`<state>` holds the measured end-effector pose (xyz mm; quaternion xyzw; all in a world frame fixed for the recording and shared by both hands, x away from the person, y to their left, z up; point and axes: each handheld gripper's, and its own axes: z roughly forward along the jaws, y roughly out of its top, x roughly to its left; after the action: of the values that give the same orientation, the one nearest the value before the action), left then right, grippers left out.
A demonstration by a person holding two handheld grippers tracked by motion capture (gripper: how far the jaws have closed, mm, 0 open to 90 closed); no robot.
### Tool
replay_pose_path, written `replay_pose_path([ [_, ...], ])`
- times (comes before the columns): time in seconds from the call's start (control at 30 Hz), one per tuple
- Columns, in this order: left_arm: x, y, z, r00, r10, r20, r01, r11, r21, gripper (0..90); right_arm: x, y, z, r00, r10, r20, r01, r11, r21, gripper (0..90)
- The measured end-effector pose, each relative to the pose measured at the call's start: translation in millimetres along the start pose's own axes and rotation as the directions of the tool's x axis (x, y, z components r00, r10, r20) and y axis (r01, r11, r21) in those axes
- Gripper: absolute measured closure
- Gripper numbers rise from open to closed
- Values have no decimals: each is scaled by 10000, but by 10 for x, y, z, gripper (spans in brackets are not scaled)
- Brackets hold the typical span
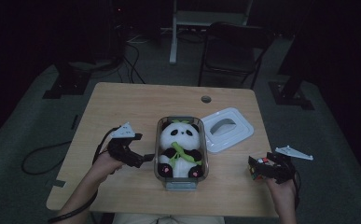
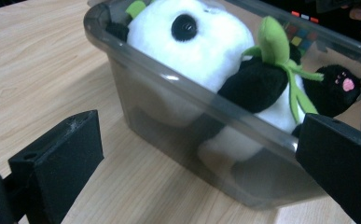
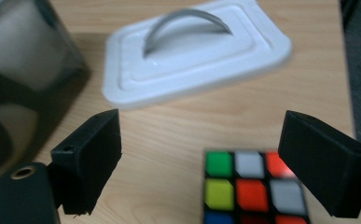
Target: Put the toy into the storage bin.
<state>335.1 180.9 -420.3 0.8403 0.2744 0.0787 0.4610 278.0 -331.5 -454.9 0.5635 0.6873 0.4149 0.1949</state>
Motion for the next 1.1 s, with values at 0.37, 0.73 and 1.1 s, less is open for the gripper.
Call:
replay_pose_path([
  [0.37, 34, -186, 16, 9998, -125, -120, 125, 9999, 12, 14, -138, -312, -39, 9916, 348, 1249, -368, 9992, 139, 117],
  [0.73, 25, -308, 68, 9993, -374, -70, 374, 9993, 59, 14, -136, -512, 111, 9830, 113, 1834, -263, 9965, 793, 119],
  [1.1, 32, -355, 100, 9987, -489, -126, 491, 9986, 197, 14, -123, -482, 187, 9874, -285, 1558, 133, 9951, 978, 322],
])
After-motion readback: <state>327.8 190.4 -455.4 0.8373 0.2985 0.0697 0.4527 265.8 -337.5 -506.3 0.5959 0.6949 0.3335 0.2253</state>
